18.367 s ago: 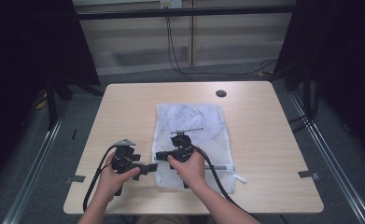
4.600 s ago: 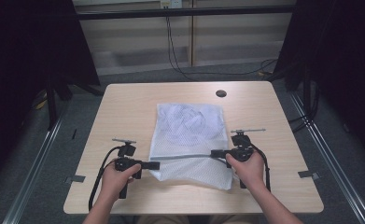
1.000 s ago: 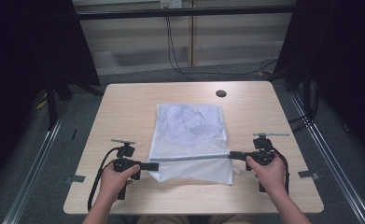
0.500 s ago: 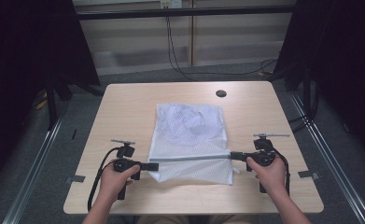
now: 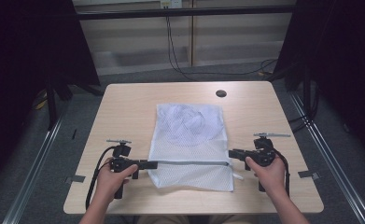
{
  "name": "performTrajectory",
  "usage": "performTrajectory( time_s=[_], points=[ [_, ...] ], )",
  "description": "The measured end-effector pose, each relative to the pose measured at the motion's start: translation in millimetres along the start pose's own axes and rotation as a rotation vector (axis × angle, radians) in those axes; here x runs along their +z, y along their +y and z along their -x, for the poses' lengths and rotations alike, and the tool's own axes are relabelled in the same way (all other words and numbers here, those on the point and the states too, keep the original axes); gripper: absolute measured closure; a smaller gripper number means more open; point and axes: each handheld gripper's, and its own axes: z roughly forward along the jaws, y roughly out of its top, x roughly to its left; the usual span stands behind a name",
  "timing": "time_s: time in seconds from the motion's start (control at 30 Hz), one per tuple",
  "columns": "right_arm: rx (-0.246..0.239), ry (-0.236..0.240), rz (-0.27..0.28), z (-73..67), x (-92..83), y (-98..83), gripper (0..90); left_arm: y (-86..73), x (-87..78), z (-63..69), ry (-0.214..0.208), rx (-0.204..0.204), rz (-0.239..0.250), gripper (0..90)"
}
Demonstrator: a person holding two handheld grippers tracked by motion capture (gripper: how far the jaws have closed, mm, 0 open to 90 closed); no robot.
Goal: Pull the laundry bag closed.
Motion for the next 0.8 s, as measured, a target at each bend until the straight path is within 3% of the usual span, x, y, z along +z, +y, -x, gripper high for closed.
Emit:
performTrajectory(
  time_s=[0.23, 0.33, 0.4, 0.53, 0.8],
  points=[
    [-0.049, -0.016, 0.048, -0.8, -1.2, 1.5, 49.4, 2.5, -4.9, -1.8, 0.056, 0.022, 0.047, 30.3],
    [-0.100, -0.037, 0.069, 3.0, -0.5, 1.8, 36.4, 2.8, -5.0, -4.1, 0.097, 0.049, 0.067, 22.0],
    [-0.110, -0.052, 0.067, 5.6, 0.5, 2.0, 28.7, 3.6, -5.0, -5.3, 0.115, 0.045, 0.061, 17.8],
    [-0.150, -0.083, 0.056, 10.5, 0.9, 1.5, 23.5, 4.8, -5.8, -8.7, 0.171, 0.069, 0.058, 15.3],
    [-0.167, -0.120, 0.073, 20.2, -1.8, -0.9, 15.0, 6.5, -5.0, -16.5, 0.279, 0.107, 0.057, 11.6]
  ],
)
